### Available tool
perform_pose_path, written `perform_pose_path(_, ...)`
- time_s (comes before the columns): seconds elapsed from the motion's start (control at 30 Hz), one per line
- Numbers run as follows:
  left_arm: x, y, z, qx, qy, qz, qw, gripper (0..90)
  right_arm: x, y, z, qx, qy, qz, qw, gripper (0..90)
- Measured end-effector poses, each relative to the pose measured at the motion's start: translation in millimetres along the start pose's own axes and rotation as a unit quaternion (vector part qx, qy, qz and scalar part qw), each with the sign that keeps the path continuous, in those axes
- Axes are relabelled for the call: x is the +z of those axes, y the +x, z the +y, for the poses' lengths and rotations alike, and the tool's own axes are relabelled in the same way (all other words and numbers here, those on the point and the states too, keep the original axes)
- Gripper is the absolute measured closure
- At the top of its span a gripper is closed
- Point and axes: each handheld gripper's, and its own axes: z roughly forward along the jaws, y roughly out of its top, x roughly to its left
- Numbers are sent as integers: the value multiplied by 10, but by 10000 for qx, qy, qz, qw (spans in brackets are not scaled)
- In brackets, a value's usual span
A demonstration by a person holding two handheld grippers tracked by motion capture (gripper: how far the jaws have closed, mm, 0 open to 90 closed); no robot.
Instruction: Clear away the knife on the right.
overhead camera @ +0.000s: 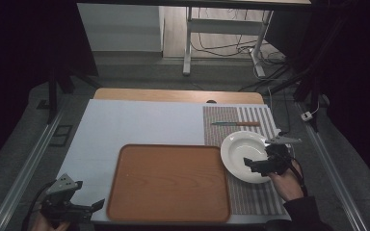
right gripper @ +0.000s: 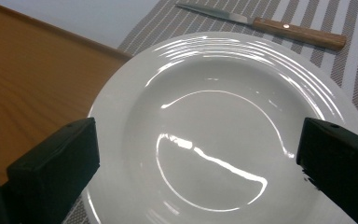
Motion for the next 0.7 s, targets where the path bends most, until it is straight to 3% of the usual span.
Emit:
perform_pose_path(0.2,1,31,2,-81,-29,-208,9997,3,106,-64,144,-53,88,-144,9998,0)
perform_pose_path(0.4,-2,40,-5,-35,-63,-414,9991,8,252,-139,293,-31,168,-315,9994,0)
perform_pose_path(0.7,7,27,-6,35,-17,-380,9993,4,484,-272,460,-10,232,-404,9989,0)
